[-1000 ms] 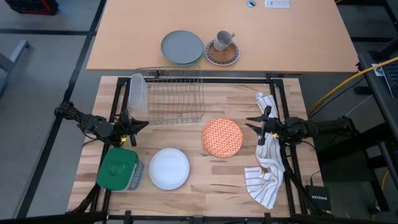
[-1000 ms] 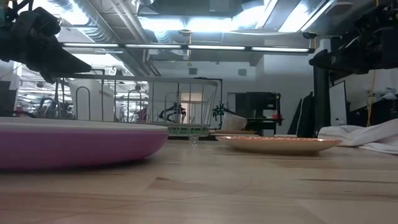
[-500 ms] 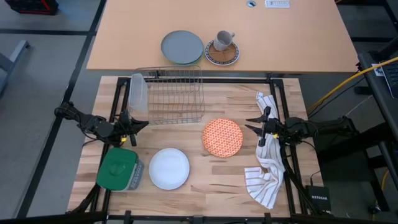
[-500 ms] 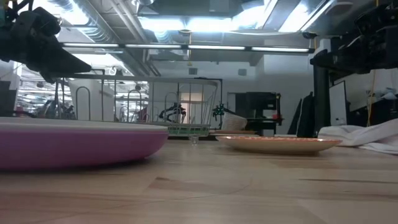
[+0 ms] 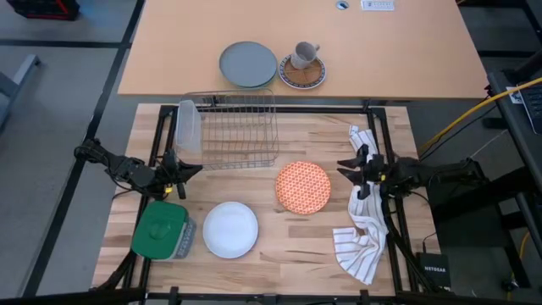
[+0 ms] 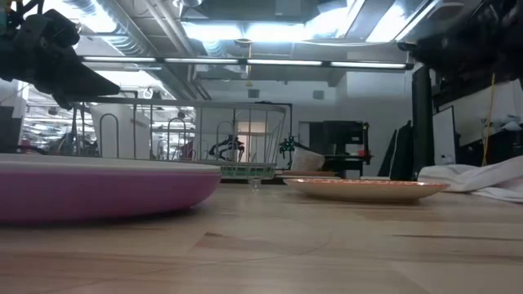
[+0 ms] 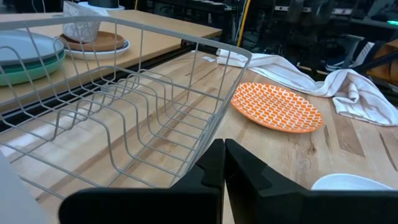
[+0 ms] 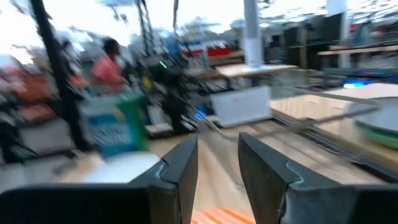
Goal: Sort dishes
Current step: Put the orange patterned plate into the dish rack
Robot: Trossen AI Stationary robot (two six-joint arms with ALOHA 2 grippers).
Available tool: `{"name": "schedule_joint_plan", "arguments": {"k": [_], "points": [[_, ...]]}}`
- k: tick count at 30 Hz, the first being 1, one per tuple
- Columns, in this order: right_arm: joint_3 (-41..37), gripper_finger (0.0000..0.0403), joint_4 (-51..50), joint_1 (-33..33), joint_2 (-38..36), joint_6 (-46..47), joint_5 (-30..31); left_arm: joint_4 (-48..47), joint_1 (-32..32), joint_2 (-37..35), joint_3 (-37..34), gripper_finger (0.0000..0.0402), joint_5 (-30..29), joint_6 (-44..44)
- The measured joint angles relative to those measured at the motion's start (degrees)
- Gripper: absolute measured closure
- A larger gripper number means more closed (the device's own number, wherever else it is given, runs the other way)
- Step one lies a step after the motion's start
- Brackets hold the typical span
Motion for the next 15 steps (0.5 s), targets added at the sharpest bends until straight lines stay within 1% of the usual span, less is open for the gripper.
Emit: {"name": "schedule_joint_plan", "arguments": {"k": [3, 9, 12, 15], "points": [[0.04, 0.0283, 3.18, 0.02, 0.01, 4.31, -1.82, -0.02, 0.0, -0.02, 0.01, 0.04, -0.02, 0.82], [0.08, 0.0283, 4.99, 0.0, 0.8, 14.17, 0.02, -0.02, 0.0, -0.02, 0.0, 0.04, -0.02, 1.84], [0.12, 0.0283, 6.76, 0.01, 2.56, 19.59, 0.02, 0.0, 0.0, -0.02, 0.0, 0.04, -0.03, 1.74], [0.12, 0.0283, 10.14, 0.0, 5.52, 22.28, 0.04, -0.02, 0.0, -0.02, 0.0, 0.04, -0.04, 2.72]]}}
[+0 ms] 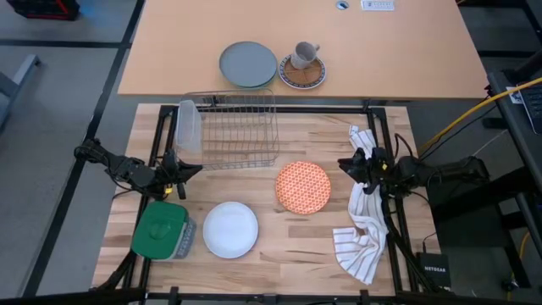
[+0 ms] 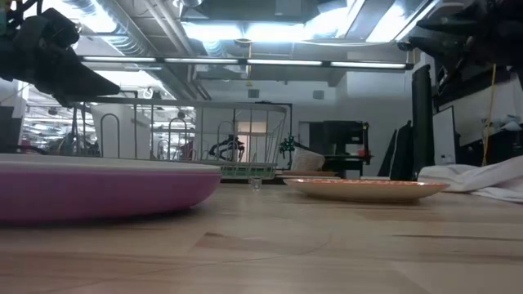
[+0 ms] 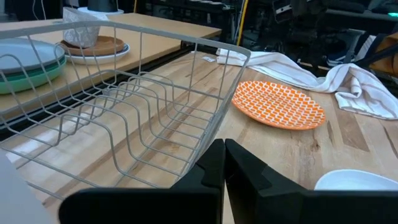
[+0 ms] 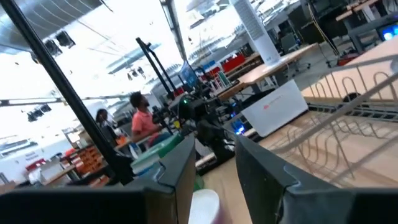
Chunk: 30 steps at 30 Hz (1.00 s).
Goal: Sort dishes
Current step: Put the orange patterned plate into the dish rack
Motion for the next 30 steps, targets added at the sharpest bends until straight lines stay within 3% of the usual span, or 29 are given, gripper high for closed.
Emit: {"name": "schedule_joint_plan", "arguments": {"k": [7, 11, 19, 25, 30], "points": [[0.02, 0.0283, 12.69, 0.0, 10.51, 0.97, 3.46, 0.5, 0.0, 0.0, -0.04, 0.04, 0.02, 1.16], [0.02, 0.0283, 18.16, 0.0, 15.96, 0.47, 5.42, 6.56, 0.0, 0.02, -0.28, 0.04, 1.37, 4.81], [0.07, 0.0283, 20.77, 0.02, 24.92, 1.14, 8.53, 16.75, 0.0, 0.0, -0.17, 0.04, 7.95, 16.95], [0.07, 0.0283, 20.69, 0.02, 28.78, 4.67, 8.66, 17.89, 0.0, 0.0, -0.17, 0.04, 10.39, 17.46], [0.07, 0.0283, 20.74, 0.0, 30.51, 4.46, 12.41, 17.94, 0.0, 0.0, -0.09, 0.04, 10.62, 17.46]]}}
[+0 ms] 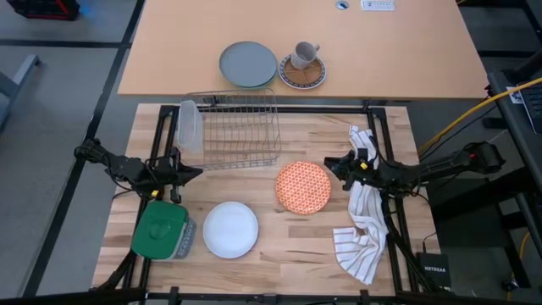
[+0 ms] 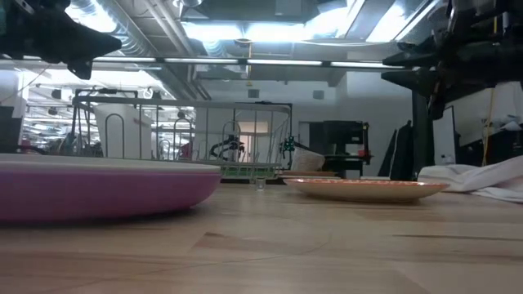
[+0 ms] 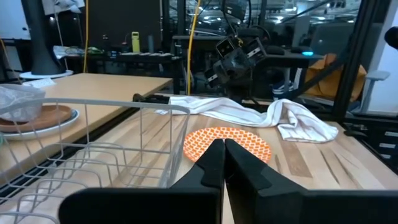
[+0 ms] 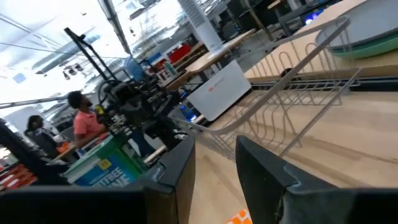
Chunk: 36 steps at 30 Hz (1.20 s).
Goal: Sort dishes
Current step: Put the orange patterned plate into the dish rack
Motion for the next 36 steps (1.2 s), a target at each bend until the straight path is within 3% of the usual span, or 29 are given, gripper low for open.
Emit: {"name": "schedule_joint_plan", "arguments": {"k": [11, 19, 25, 30, 36], "points": [[0.0, 0.0273, -0.1, 0.01, 0.02, -2.69, 1.67, -0.02, 0.0, 0.0, 0.02, 0.04, 0.01, 1.71], [0.0, 0.0191, -0.6, 0.01, 0.02, -3.6, 3.64, -0.06, 0.0, 0.0, 0.04, 0.04, 0.02, 2.06], [0.08, 0.0148, -4.64, 0.01, 0.02, -3.55, -1.85, -0.06, 0.0, 0.0, 0.11, 0.04, 0.02, 2.48], [5.35, 0.0148, -16.62, 0.01, 0.04, -2.89, -2.46, -0.07, 0.0, 0.0, 0.11, 0.04, 0.01, 2.36], [18.67, 0.0152, -41.07, 0.01, 1.79, -0.55, -3.0, -0.09, 0.0, 0.0, 0.11, 0.04, 0.0, 2.36]]}}
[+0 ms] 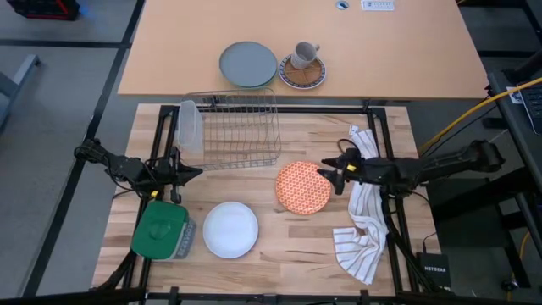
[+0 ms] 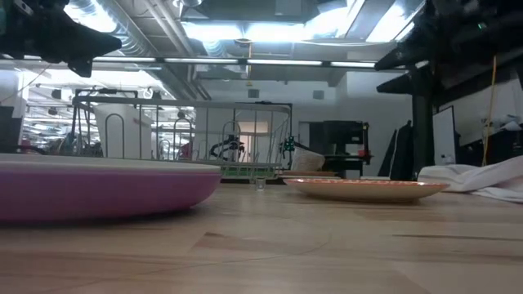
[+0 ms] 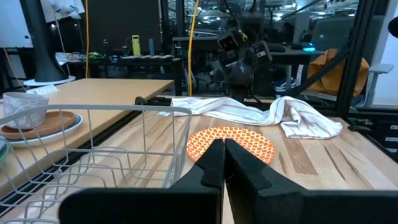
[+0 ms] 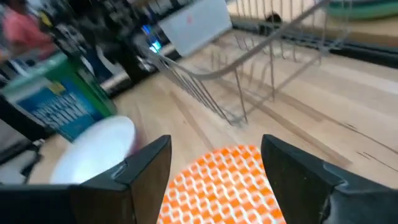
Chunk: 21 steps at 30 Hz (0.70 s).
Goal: Sort dishes
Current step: Put the orange patterned plate into the dish rack
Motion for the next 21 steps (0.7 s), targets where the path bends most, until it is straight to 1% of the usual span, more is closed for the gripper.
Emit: {"name": "schedule_joint_plan", "arguments": {"k": [4, 8, 11, 13, 16, 21], "points": [[9.33, 0.0152, -16.64, -0.02, 3.96, 6.82, 2.86, -0.04, 0.0, 0.0, 0.0, 0.04, 0.0, -0.02], [15.68, 0.0153, -30.34, -0.55, 9.12, 15.74, 2.52, -0.43, 0.0, 0.0, 0.0, 0.04, 0.0, -0.02], [17.05, 0.0153, -36.39, -3.25, 13.29, 24.03, -3.9, -0.42, 0.0, 0.0, 0.0, 0.04, 0.0, -0.04], [17.01, 0.0153, -38.37, -5.54, 15.91, 26.38, -9.14, -0.45, -0.01, 0.0, 0.0, 0.04, 0.0, -0.06], [16.98, 0.0153, -40.44, -9.34, 19.82, 26.68, -16.05, -0.51, 0.0, 0.0, 0.0, 0.04, 0.0, -0.07], [16.96, 0.0153, -40.46, -16.16, 24.54, 23.07, -23.08, -0.61, 0.0, 0.0, 0.0, 0.04, 0.0, -1.88]]}}
